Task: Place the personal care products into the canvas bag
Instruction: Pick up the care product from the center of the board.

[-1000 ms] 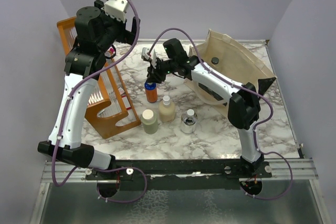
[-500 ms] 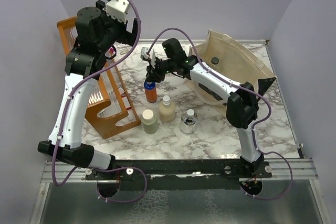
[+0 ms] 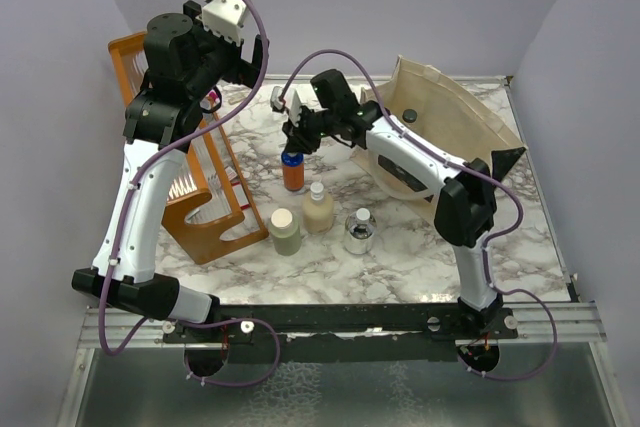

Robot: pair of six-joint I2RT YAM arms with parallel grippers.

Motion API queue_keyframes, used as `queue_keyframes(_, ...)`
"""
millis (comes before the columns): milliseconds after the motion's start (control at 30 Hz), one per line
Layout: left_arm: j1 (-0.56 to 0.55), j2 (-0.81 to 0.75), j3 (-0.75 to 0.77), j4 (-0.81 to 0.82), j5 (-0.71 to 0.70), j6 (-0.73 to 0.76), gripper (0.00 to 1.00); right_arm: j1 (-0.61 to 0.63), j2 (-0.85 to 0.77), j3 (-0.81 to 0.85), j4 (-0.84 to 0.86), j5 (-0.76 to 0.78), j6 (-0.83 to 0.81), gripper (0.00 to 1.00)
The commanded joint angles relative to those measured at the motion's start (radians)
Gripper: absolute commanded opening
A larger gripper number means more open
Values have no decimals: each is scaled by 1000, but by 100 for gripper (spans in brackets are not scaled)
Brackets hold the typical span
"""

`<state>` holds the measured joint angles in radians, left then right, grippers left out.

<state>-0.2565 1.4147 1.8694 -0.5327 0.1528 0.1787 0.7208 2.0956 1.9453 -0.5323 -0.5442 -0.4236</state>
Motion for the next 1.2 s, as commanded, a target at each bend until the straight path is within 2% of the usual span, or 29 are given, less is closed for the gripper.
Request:
queue_keyframes(0,3,-2,-6,14,22,-6,97,6,-118,46,-18,85,-27,1)
queue_keyframes(567,3,22,-3,22,15,-36,96,5,-277,22,-110,221,-37,1)
queue_keyframes(1167,4,26,-97,43,92,-30,93,5,-468,261,-261,341,-31,1)
